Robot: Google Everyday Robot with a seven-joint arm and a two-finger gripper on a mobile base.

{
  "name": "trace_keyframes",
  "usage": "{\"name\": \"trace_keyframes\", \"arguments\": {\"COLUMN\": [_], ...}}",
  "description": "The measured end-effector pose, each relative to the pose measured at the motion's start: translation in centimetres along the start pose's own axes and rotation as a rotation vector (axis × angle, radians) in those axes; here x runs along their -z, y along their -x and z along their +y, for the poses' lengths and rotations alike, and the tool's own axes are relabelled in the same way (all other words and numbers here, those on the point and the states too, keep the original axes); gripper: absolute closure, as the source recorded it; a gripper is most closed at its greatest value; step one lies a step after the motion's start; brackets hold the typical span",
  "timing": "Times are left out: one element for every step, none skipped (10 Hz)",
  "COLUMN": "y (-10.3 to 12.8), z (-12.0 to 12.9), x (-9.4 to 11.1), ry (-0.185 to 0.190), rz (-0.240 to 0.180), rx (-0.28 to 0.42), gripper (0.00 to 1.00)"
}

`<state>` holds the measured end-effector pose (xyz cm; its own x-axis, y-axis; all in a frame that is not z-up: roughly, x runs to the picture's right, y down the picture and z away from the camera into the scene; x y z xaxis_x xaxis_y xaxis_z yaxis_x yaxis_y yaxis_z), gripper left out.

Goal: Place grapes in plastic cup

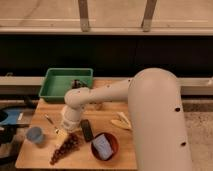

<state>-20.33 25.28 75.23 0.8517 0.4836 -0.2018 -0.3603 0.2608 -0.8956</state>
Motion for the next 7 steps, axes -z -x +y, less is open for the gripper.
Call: {"name": "trace_keyframes", "arguments": {"y": [-0.31, -0.16, -0.24, -0.26, -0.35, -0.43, -0.45], "z": [-0.31, -0.2, -0.18, -0.34, -0.34, -0.34, -0.32], "x": [-0.83, -1.43, -1.62, -1.23, -1.05, -0.96, -0.97], "ry": [0.001, 0.006, 0.007, 0.005, 0.005, 0.006, 0.006], "rz": [0.015, 0.022, 0.026, 0.022, 0.026, 0.03, 0.031], "rx": [-0.019, -0.028, -0.026, -0.029, -0.025, -0.027, -0.027], "gripper": [0.23, 0.23, 0.23, 0.23, 0.23, 0.23, 0.23]}}
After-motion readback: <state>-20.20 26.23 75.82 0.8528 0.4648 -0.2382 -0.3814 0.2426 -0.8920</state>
